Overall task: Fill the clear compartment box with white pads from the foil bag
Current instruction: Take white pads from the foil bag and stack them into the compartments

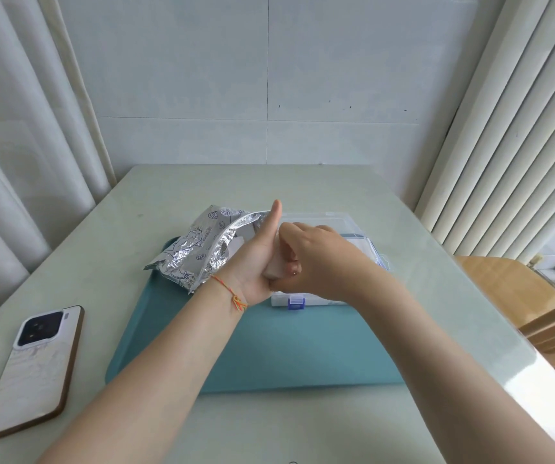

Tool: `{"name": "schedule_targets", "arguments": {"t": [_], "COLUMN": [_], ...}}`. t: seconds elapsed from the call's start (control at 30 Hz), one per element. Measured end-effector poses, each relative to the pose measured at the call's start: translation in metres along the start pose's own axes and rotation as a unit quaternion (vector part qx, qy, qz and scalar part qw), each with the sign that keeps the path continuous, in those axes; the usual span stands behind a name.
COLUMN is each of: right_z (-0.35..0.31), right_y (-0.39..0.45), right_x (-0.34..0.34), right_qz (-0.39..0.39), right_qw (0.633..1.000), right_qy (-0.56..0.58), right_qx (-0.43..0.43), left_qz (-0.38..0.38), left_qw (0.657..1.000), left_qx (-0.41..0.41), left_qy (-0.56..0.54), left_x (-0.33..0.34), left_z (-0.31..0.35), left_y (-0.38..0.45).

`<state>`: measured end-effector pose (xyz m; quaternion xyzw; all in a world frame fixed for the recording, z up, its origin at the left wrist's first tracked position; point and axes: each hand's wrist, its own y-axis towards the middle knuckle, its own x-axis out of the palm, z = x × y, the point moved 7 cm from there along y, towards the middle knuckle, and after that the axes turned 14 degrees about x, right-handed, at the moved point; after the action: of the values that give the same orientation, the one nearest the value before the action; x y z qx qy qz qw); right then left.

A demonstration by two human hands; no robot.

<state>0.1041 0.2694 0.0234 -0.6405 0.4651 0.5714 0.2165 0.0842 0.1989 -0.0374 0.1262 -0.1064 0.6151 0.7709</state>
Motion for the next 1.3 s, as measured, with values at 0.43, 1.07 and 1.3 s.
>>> {"name": "schedule_targets", "arguments": {"t": [0.43,1.07,1.3], "right_z": [0.077,0.141,0.133], "right_y": [-0.012,-0.007,-0.013], "right_x": [-0.011,0.021,0.014], "right_qz": [-0.133,-0.075,-0.140], "right_qw": [0.883,0.852,0.898], "right_qy": [0.403,0.357,0.166], "right_qx": [0.199,0.376,0.382], "left_qz": [-0.114,-0.014,-0.091], "left_qw": [0.981,0.848,0.790], "left_qx": [0.077,0.127,0.104], "left_qy": [0.135,0.515,0.598], "left_x": [0.052,0.015,0.035], "left_z": [0.012,0.009,-0.008], "left_y": [0.011,0.018,0.025]}}
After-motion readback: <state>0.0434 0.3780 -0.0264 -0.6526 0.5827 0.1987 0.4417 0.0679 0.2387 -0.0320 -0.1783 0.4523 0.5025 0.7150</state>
